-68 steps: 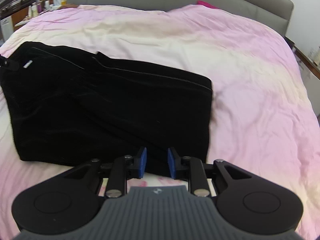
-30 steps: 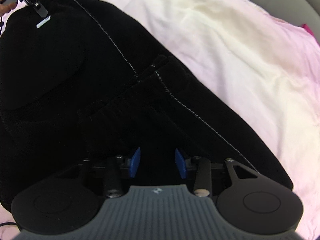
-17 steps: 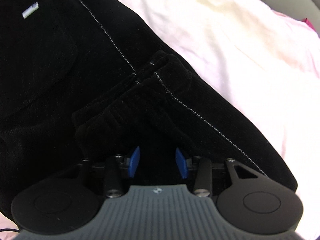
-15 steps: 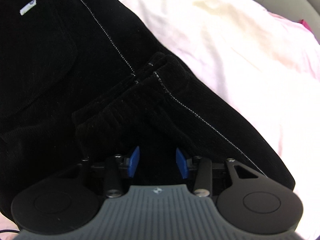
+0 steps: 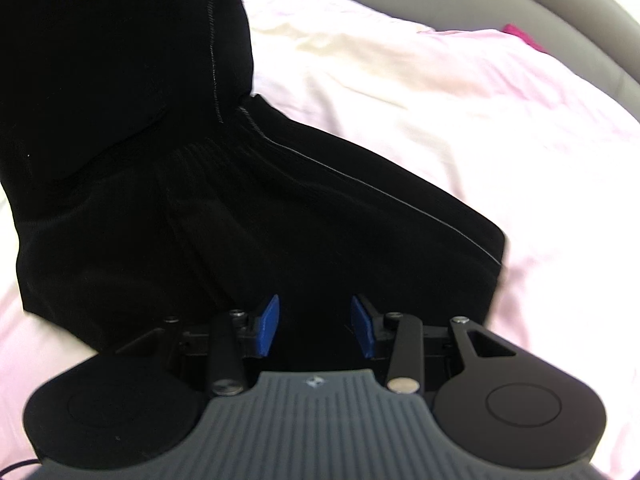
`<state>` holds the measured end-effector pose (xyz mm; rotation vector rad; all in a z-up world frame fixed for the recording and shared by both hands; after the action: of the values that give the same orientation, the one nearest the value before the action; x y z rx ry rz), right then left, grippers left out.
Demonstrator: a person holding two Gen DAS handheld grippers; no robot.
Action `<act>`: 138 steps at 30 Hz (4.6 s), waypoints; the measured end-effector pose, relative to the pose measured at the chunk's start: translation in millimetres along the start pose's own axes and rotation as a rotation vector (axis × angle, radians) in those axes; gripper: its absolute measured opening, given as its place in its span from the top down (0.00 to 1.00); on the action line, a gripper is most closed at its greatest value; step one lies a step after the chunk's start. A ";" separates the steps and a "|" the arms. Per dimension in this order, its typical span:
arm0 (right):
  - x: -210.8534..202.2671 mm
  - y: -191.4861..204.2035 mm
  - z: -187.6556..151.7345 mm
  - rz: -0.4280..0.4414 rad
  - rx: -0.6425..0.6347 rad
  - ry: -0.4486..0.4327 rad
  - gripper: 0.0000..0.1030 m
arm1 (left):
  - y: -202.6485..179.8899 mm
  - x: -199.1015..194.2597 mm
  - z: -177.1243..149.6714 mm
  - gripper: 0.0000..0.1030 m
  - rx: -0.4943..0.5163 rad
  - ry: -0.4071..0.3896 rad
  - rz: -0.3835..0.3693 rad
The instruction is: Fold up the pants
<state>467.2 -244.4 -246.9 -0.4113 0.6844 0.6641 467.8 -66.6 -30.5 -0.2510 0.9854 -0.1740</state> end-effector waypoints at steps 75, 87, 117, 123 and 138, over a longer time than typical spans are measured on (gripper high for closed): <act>47.1 -147.9 28.4 -0.189 0.723 0.009 0.69 | 26.9 214.9 -41.3 0.88 0.404 -0.131 0.190; -55.0 -104.9 1.6 -0.222 0.603 -0.087 0.54 | -21.5 114.2 -131.9 0.81 0.435 -0.219 -0.054; -90.1 8.5 9.2 -0.390 0.161 -0.250 0.63 | 13.1 83.9 -261.9 0.83 0.296 -0.183 0.101; -57.5 -27.1 -34.3 -0.388 0.283 -0.112 0.60 | 22.4 96.6 -289.2 0.89 0.571 -0.153 0.157; -46.2 -36.8 -77.6 -0.285 0.422 0.073 0.66 | 31.6 73.9 -307.1 0.93 0.525 -0.160 0.155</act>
<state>430.9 -333.1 -264.9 -0.1365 0.7951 0.2245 251.0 -95.4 -260.5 0.2880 0.7659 -0.2598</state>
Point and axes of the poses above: each gripper's, at about its wrist camera, not at the fingertips, and x roughly the way its jaws point, y to its left, z to its top, the point moved 9 cm from there along x, roughly the way its jaws point, and after that the axes turned 12 degrees about -y, right-handed, at the moved point
